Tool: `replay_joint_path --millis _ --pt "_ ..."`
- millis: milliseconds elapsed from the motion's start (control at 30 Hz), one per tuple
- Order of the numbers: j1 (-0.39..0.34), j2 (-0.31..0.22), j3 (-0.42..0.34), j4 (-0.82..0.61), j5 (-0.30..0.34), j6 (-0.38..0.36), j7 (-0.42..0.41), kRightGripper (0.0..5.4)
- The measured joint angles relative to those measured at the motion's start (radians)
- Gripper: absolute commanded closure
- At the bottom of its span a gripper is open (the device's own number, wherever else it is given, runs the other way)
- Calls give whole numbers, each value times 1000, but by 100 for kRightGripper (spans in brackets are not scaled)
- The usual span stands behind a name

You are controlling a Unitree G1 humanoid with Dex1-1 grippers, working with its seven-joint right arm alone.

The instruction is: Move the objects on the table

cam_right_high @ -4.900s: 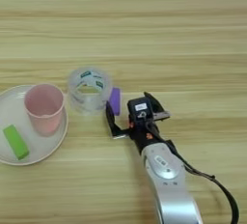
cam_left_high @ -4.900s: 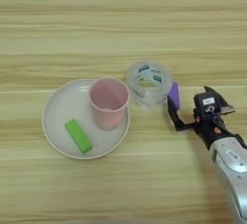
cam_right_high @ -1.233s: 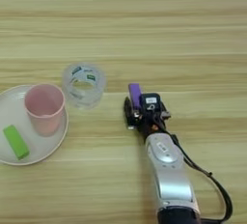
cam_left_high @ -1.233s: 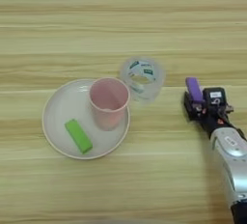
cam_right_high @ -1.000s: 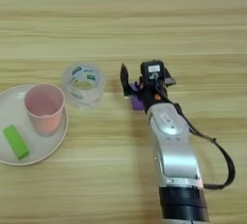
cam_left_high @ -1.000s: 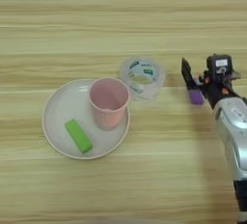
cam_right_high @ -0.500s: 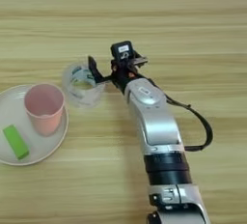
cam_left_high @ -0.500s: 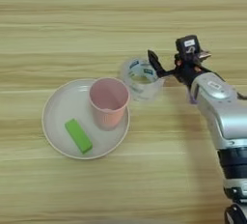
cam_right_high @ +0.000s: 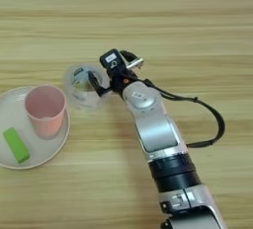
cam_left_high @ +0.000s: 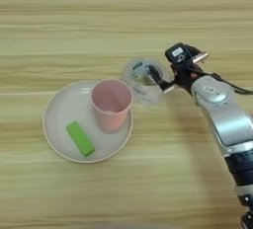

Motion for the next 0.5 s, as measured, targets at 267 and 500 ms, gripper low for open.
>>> replay_joint_path --millis 267,500 --pt "-55 7 7 74 -9 31 32 2" --pt "-89 -18 32 102 -24 45 82 2"
